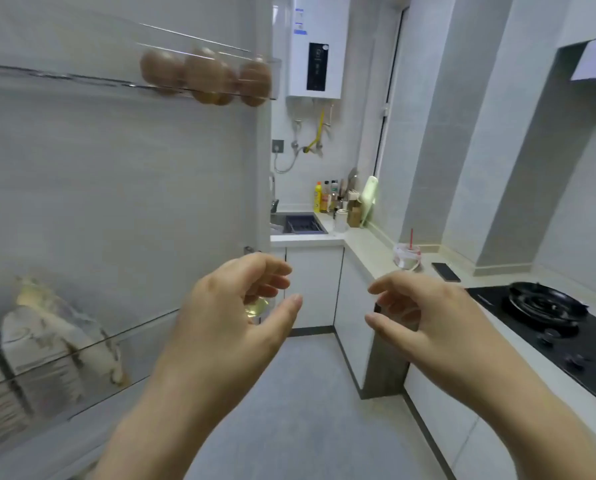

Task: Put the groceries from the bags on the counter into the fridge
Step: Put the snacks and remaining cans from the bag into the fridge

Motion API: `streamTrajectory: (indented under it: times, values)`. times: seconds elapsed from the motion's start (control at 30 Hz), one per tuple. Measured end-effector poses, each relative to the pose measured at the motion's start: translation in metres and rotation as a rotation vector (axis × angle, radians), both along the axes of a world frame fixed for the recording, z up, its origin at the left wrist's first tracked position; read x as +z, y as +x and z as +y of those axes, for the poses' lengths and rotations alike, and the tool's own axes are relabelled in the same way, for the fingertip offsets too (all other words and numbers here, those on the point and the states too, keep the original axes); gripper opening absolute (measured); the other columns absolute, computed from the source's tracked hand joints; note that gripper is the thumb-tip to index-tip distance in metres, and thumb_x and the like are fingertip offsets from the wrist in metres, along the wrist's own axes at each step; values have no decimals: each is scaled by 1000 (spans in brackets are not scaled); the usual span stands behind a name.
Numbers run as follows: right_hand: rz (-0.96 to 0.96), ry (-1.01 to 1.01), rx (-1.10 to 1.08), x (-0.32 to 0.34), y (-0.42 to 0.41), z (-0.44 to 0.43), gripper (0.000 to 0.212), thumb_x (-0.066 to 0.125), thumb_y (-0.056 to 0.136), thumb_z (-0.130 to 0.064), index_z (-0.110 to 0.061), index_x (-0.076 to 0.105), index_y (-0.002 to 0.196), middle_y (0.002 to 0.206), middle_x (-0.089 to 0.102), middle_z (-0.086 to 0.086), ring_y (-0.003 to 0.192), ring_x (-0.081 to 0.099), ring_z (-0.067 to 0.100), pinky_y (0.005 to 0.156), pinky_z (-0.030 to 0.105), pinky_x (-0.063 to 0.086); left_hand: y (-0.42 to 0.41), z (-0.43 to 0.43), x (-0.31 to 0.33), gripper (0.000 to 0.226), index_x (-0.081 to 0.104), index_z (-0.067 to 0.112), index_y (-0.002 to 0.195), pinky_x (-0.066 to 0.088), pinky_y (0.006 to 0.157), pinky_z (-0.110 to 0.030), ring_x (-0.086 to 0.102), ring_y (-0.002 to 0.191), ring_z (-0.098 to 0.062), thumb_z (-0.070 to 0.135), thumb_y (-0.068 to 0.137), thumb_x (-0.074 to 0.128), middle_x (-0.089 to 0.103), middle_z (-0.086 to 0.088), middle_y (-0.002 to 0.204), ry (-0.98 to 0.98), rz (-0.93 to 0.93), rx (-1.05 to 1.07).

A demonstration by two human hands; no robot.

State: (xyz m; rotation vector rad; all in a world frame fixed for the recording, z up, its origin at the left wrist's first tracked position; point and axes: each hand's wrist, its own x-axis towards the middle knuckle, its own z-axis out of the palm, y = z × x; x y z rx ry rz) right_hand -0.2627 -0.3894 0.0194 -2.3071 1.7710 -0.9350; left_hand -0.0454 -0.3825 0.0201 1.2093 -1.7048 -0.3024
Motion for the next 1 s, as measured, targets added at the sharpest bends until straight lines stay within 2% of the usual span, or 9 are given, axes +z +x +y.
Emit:
streamTrajectory:
  times: [0.13,0.27,0.37,0.63,0.7,0.83,1.0]
  values:
    - [41,47,-203,-13,-63,31,27,63,86,-39,-33,61,111,96,59,-19,90,56,-1,83,25,51,-69,-11,-12,27,66,28,107,53,83,-19,62,91,2,33,80,68,65,19,95,40,-97,-184]
    - [40,101,-392,-21,-115,67,28,61,88,-39,-34,59,115,102,59,-19,95,55,-2,86,19,48,-134,-18,-23,29,62,34,110,49,80,-12,59,93,6,37,82,66,63,22,98,75,-144,-375]
    - [31,124,-534,-30,-148,93,28,60,87,-40,-36,58,115,101,57,-22,94,54,-5,85,18,47,-183,-21,-30,28,59,38,109,50,82,-13,56,93,9,41,82,64,60,25,97,91,-172,-521]
    - [-5,189,-876,-42,-217,134,28,61,87,-39,-37,57,115,104,56,-22,97,54,-4,87,20,47,-302,-38,-44,28,60,38,112,50,84,-15,55,94,11,37,85,64,61,26,98,101,-211,-862]
    - [-4,194,-971,-45,-232,137,28,61,88,-39,-38,56,115,105,56,-23,97,53,-4,87,20,47,-329,-46,-46,27,59,39,112,49,82,-12,54,94,11,38,85,63,60,26,99,106,-226,-949]
    - [-29,212,-1113,-52,-256,129,28,61,88,-39,-38,57,116,104,56,-23,99,53,-3,89,22,47,-375,-70,-53,26,58,39,111,50,87,-20,55,96,9,38,85,63,60,25,100,119,-240,-1083]
    - [-73,244,-1242,-64,-281,124,28,62,85,-40,-37,59,113,102,57,-24,98,54,-4,90,23,47,-424,-91,-65,22,60,37,106,50,85,-22,54,94,9,35,84,65,60,25,97,131,-254,-1198]
